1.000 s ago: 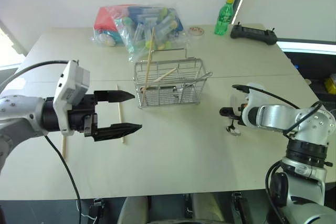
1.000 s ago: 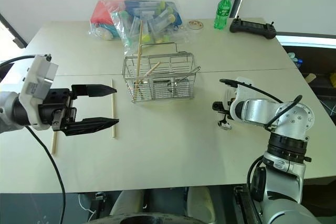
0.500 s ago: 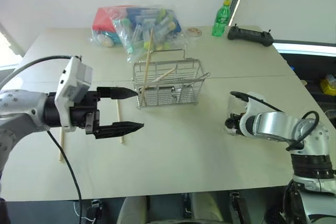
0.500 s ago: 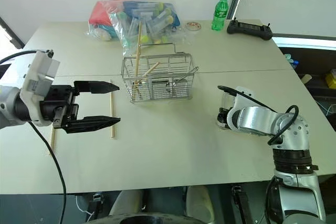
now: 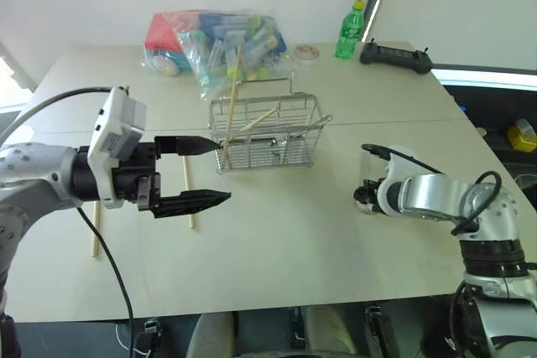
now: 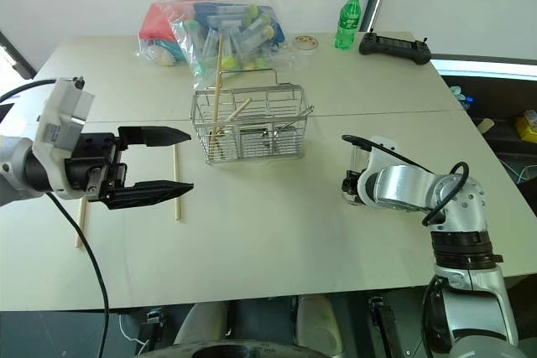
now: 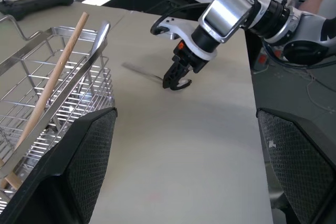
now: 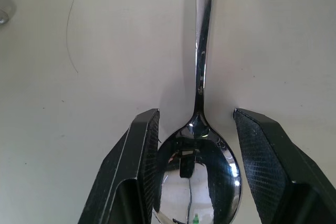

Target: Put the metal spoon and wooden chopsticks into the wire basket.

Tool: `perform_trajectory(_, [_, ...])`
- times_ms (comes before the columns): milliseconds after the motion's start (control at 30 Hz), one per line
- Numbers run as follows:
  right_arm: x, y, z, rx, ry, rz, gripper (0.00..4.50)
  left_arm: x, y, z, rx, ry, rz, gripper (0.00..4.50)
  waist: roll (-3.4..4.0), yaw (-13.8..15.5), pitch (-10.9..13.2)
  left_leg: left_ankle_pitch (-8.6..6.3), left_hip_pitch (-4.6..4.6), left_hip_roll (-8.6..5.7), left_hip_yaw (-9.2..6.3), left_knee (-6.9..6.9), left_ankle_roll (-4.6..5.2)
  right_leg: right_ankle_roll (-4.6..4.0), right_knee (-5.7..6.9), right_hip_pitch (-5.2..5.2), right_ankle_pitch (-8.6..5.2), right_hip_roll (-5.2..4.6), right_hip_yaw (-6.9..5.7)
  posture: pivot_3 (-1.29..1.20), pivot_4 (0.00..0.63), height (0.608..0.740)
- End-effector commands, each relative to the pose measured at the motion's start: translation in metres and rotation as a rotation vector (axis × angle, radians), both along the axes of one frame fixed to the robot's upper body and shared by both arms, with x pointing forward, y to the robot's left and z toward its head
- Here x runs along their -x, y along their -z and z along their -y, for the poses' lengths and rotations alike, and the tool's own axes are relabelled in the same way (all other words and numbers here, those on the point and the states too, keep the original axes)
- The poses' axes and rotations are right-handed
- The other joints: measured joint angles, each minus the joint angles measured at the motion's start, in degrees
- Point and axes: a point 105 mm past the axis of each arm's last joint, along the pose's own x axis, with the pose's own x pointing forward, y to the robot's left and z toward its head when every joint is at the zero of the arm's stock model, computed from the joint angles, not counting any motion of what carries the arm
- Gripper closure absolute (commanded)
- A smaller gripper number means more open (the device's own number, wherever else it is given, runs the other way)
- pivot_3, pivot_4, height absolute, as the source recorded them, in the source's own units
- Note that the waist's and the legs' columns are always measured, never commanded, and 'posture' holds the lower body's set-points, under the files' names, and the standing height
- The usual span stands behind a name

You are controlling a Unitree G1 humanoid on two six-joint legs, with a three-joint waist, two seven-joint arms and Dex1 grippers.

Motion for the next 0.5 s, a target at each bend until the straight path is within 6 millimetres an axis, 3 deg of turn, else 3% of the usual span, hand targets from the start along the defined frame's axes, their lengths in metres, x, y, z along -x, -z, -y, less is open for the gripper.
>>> perform_trajectory(33, [0.0055,0.0204,-0.0157,0.009,-0.081,-0.103,2.21,0.0008,-0.0088,0.0024,0.012,0.01,0.049,0.0,-0.01,-0.1,0.0,0.0,0.0,0.1,0.01,0.01,0.0,-0.09,-0.01,-0.03,0.01,0.09,0.0,0.0,0.15,0.701])
perform_trajectory(200, [0.0046,0.0208,-0.0158,0.053,-0.124,-0.118,2.21,0.0003,-0.0113,0.0027,0.021,0.005,0.059,0.0,-0.01,-0.1,0.0,0.0,0.02,0.2,-0.04,-0.02,0.0,-0.3,0.0,-0.13,0.1,0.27,0.0,0.0,0.15,0.701])
perform_trajectory(300, [0.005,0.0213,-0.0143,0.055,-0.121,-0.12,3.15,0.0007,-0.0132,0.003,0.028,0.0,0.061,0.0,-0.04,0.0,0.0,0.0,0.0,0.21,-0.04,-0.02,0.0,-0.31,-0.01,-0.14,0.1,0.28,0.01,0.0,0.15,0.701])
perform_trajectory(400, [0.0053,0.022,-0.0131,0.056,-0.119,-0.123,4.46,0.0011,-0.0139,0.0038,0.031,-0.001,0.063,0.0,-0.03,-0.1,0.0,-0.01,0.0,0.21,-0.03,-0.03,-0.01,-0.31,-0.03,-0.16,0.1,0.29,0.01,0.0,0.15,0.701])
perform_trajectory(500, [0.0055,0.0227,-0.0129,0.05,-0.12,-0.126,4.46,0.0007,-0.0153,0.005,0.034,-0.002,0.066,0.0,-0.04,0.0,0.0,-0.01,0.0,0.24,-0.06,-0.08,-0.01,-0.32,-0.02,-0.18,0.09,0.33,0.01,0.0,0.15,0.701])
